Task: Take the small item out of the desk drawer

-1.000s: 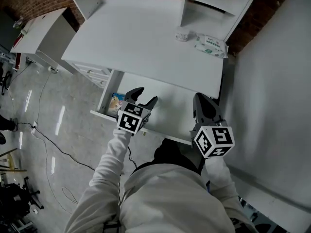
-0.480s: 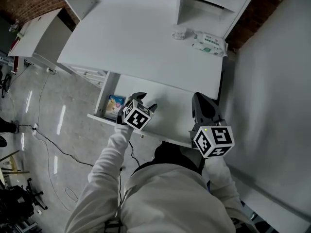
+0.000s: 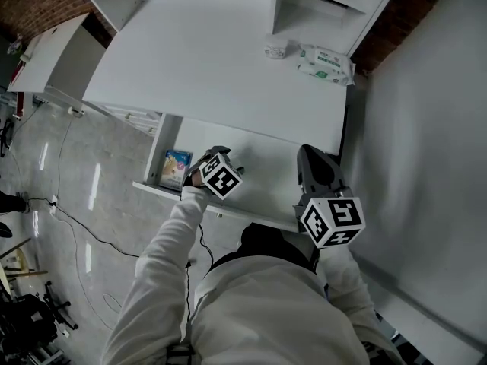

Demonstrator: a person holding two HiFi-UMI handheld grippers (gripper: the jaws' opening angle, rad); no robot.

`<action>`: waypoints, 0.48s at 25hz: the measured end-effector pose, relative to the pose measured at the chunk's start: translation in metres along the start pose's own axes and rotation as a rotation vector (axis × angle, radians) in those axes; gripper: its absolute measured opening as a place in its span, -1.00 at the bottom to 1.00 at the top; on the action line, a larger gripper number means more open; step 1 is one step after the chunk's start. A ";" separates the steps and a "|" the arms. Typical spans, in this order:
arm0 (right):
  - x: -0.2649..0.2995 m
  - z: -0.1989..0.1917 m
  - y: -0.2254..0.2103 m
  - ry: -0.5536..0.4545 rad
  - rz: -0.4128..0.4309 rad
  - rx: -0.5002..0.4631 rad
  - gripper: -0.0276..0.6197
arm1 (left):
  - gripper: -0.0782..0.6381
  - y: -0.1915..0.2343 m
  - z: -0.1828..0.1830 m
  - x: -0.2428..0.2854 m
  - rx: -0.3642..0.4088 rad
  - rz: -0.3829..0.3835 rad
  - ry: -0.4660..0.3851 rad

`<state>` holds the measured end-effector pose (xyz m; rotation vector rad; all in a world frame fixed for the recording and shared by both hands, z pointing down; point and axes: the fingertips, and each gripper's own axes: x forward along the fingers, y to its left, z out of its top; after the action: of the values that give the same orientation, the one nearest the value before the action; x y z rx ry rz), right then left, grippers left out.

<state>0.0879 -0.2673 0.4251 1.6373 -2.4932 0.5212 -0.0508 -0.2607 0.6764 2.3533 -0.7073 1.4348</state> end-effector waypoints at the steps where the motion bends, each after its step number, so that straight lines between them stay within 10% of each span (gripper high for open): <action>1: 0.000 -0.001 -0.001 0.002 -0.002 0.002 -0.83 | -0.01 0.000 -0.001 0.004 0.004 -0.006 0.012; 12: 0.005 -0.008 -0.009 0.023 -0.006 0.009 -0.83 | -0.01 -0.004 -0.024 0.040 0.026 -0.061 0.143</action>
<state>0.0929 -0.2722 0.4354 1.6318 -2.4725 0.5479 -0.0512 -0.2558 0.7232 2.2431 -0.5778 1.5754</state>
